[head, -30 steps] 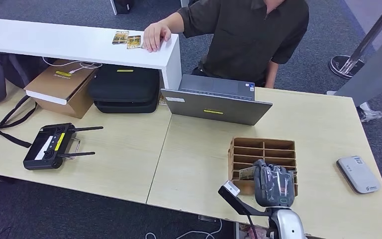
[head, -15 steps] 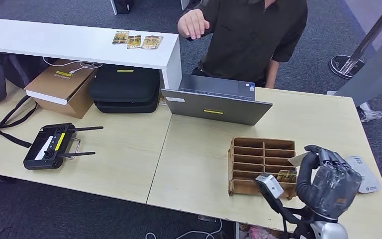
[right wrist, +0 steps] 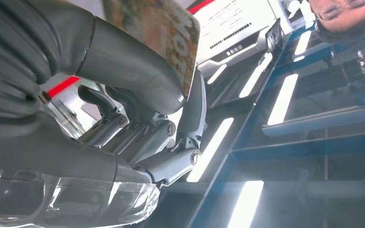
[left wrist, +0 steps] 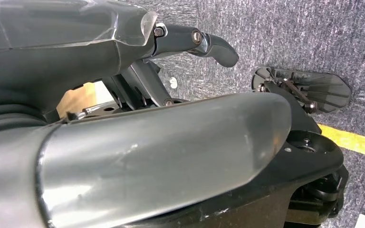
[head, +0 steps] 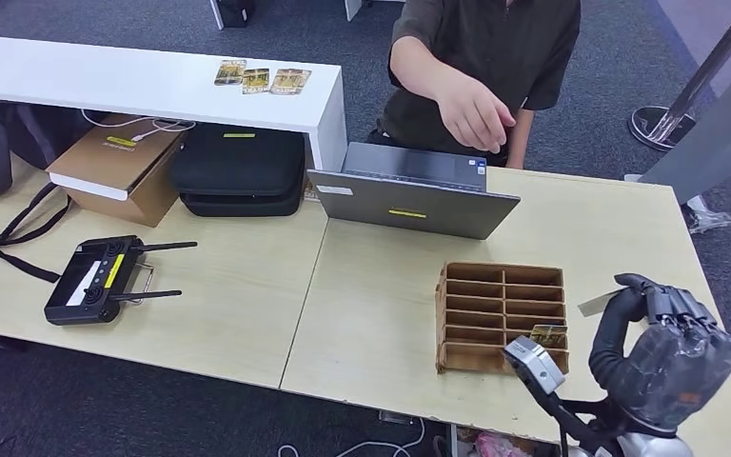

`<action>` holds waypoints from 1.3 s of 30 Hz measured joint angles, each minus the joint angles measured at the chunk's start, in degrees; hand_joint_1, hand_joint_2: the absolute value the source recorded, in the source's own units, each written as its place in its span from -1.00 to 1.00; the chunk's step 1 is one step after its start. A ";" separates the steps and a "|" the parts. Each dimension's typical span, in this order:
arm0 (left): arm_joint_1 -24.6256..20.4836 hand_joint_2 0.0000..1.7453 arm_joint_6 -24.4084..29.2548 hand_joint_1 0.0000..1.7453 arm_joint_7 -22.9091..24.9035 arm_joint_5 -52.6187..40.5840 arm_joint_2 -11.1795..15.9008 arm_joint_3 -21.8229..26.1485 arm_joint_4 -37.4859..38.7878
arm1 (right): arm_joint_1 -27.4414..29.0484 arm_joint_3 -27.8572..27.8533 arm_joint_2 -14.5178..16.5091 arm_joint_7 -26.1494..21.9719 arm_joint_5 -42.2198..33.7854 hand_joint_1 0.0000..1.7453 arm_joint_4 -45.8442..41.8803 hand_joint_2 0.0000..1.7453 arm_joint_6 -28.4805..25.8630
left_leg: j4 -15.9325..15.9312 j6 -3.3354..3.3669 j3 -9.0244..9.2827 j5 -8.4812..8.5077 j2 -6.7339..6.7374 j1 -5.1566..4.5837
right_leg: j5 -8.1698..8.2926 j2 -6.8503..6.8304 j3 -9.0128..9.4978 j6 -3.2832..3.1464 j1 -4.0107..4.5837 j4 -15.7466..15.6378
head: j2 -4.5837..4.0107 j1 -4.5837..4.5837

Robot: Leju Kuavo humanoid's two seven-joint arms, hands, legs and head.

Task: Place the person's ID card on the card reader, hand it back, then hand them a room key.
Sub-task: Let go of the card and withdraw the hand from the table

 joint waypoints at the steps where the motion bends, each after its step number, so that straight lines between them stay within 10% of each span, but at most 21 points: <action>1: -0.06 -1.00 0.00 -1.00 0.05 -0.18 -0.04 0.02 0.00 | -1.54 0.26 0.26 -0.01 -0.41 1.00 1.50 1.00 0.04 | 0.00 0.00 0.00 0.01 0.02 0.00 | 0.02 0.01 0.00 -0.01 0.00 0.00 | 0.00 0.01; 17: -1.78 -1.00 -2.60 -1.00 5.56 -3.48 0.48 -0.87 0.00 | -28.59 7.82 10.03 -0.61 -2.34 1.00 28.85 1.00 2.15 | 0.01 -0.05 0.00 0.22 -0.04 0.01 | 0.16 -0.02 -0.06 -0.09 0.01 0.09 | 0.00 -0.02; 33: -2.93 -1.00 -4.50 -1.00 8.05 -6.38 0.86 -2.92 0.00 | -35.13 8.61 13.64 -1.86 -5.49 1.00 37.77 1.00 1.21 | 0.03 -0.05 -0.02 0.22 -0.04 -0.01 | 0.16 -0.03 -0.06 -0.08 -0.01 0.08 | 0.00 -0.01; 35: -3.03 -1.00 -4.70 -1.00 8.26 -6.65 0.89 -3.21 0.00 | -35.22 8.59 13.63 -1.97 -5.72 0.23 38.26 1.00 1.17 | 0.03 -0.05 -0.02 0.22 -0.04 -0.01 | 0.16 -0.03 -0.06 -0.09 -0.01 0.08 | 0.01 -0.01; 37: -3.17 -1.00 -4.80 -1.00 8.36 -6.87 0.90 -3.46 0.01 | -35.25 8.56 13.62 -2.02 -5.76 -0.77 38.68 0.00 1.14 | 0.03 -0.05 -0.03 0.22 -0.04 -0.01 | 0.16 -0.03 -0.07 -0.09 -0.01 0.08 | 0.00 -0.01; 39: -3.35 -1.00 -4.83 -1.00 8.45 -7.01 0.90 -3.63 0.02 | -35.25 8.54 13.62 -2.02 -5.78 -1.00 39.04 -1.00 1.21 | 0.02 -0.05 -0.03 0.22 -0.04 -0.01 | 0.16 -0.03 -0.08 -0.09 -0.01 0.08 | -0.01 -0.01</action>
